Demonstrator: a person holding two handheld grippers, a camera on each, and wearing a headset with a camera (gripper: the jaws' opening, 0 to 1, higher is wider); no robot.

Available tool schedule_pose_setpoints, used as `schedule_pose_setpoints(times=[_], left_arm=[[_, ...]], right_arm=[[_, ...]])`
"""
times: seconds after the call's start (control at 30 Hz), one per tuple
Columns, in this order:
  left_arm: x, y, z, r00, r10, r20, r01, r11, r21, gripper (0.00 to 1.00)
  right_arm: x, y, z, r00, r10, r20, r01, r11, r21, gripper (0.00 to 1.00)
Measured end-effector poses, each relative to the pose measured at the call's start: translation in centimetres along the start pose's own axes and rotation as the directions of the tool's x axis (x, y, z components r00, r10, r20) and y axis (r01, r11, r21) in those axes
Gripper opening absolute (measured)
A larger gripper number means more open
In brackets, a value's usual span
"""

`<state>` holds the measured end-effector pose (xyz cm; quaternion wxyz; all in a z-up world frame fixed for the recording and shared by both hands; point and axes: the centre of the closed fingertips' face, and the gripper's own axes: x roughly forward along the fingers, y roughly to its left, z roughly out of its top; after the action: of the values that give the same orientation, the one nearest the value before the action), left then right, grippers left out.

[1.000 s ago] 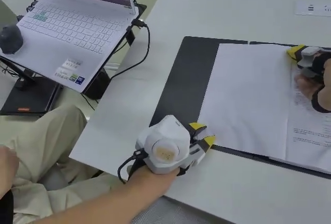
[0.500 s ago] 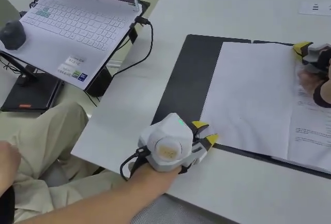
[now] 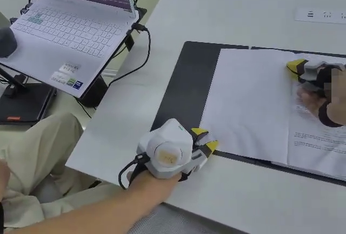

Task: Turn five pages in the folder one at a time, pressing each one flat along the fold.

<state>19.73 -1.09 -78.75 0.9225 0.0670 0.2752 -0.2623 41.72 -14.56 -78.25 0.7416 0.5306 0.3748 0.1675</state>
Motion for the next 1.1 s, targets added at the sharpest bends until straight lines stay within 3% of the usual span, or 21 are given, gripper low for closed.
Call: schedule_pose_setpoints(times=[0.57,0.9,0.97,1.1], left_arm=[[0.0,0.0,0.0,0.9999,-0.006,-0.008,0.006,1.0,0.011,0.15],[0.0,-0.1,0.2,0.9999,-0.006,-0.015,0.007,1.0,0.019,0.15],[0.0,-0.1,0.2,0.9999,-0.007,-0.014,0.007,1.0,0.019,0.15],[0.0,-0.1,0.2,0.9999,-0.007,-0.013,0.007,1.0,0.018,0.15]], right_arm=[[-3.6,-0.2,-4.3,0.9959,0.022,-0.088,-0.021,1.0,0.011,0.0],[-5.4,-0.3,-5.9,0.9934,0.033,-0.11,-0.031,0.999,0.019,0.0],[-5.7,-0.4,-6.7,0.9889,0.033,-0.145,-0.031,0.999,0.015,0.0],[-6.2,-1.0,-7.8,0.9864,0.032,-0.161,-0.032,0.999,0.005,0.0]])
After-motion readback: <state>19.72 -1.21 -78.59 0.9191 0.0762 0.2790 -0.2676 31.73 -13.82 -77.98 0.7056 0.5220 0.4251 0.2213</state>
